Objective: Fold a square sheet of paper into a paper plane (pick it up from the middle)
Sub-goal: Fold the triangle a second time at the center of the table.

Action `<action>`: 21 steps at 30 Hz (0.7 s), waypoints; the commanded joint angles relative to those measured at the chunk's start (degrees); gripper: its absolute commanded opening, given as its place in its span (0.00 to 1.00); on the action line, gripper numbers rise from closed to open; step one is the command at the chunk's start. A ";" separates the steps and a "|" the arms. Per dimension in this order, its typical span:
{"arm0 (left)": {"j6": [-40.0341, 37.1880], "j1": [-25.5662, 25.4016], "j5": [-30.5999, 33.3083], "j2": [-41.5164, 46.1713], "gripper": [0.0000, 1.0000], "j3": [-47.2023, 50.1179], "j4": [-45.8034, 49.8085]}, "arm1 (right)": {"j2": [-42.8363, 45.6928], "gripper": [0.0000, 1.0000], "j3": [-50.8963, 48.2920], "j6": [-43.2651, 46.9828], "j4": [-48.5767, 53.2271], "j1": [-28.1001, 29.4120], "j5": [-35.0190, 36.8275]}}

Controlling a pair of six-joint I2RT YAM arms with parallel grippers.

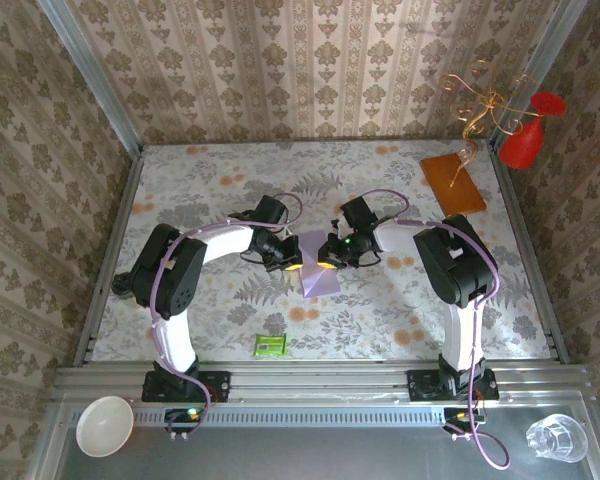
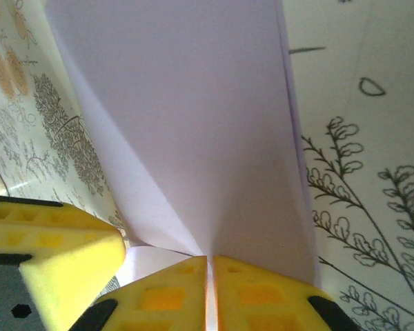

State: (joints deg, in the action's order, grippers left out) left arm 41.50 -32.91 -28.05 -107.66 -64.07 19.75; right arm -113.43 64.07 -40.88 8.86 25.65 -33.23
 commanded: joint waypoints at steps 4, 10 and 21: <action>-2.42 0.56 -0.42 -1.22 0.04 -1.94 1.87 | 5.07 0.21 -2.20 -1.28 2.10 -0.56 1.59; -2.75 0.56 -0.50 -1.33 0.03 -1.85 1.70 | 9.67 0.22 -11.04 -4.61 -1.70 1.65 0.17; -3.60 0.74 -0.42 -1.85 0.03 -2.80 1.77 | 7.90 0.22 -13.03 -3.88 1.17 3.14 2.64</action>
State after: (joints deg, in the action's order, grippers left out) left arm 39.53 -32.77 -28.08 -108.18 -64.71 20.43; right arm -104.20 51.75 -45.15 6.15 28.38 -33.01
